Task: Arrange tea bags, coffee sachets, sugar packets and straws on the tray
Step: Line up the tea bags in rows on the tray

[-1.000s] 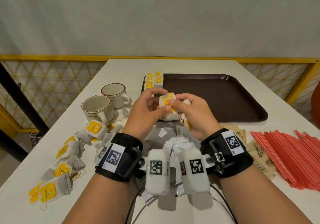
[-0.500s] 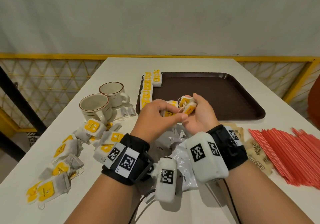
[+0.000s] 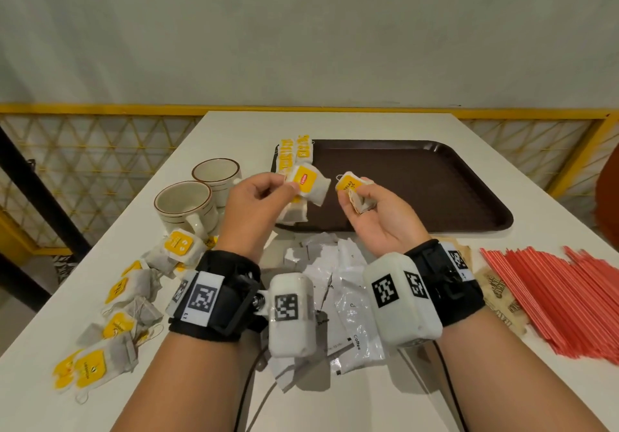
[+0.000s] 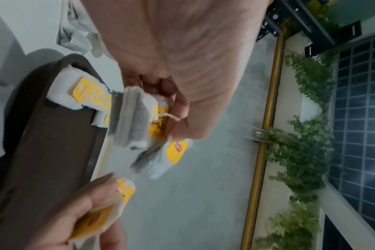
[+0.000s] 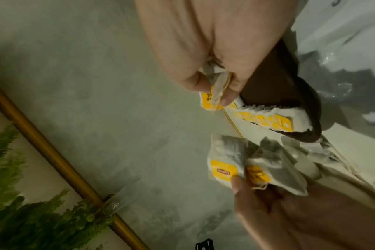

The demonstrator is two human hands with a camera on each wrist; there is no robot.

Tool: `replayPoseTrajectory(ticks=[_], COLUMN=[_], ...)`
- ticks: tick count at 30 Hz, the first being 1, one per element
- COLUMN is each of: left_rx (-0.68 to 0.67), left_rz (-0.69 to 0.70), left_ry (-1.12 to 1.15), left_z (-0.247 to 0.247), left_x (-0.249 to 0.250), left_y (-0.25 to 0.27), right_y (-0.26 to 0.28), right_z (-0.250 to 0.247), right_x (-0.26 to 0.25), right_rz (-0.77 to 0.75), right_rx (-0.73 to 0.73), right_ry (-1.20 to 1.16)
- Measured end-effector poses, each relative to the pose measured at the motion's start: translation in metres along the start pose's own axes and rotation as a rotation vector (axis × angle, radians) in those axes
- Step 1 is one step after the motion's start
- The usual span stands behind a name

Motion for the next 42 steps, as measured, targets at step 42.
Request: replayPoseTrajectory(ticks=[42], left_rx=[0.134], left_rz=[-0.018], left_ry=[-0.073], left_z=[-0.021], left_x=[-0.017], left_y=[-0.007], right_y=[0.003], right_z=[0.006], right_x=[0.006], right_rz=[0.144], right_rx=[-0.089], right_ry=[0.5])
Point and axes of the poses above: each hand's wrist, its own y-axis away from the middle knuckle, its own z-axis out of the palm, x = y × z, the point moved 9 cm from there along -y, towards the middle knuckle, and after that the axes turned 11 degrees about -x, right-handed, at the moved point
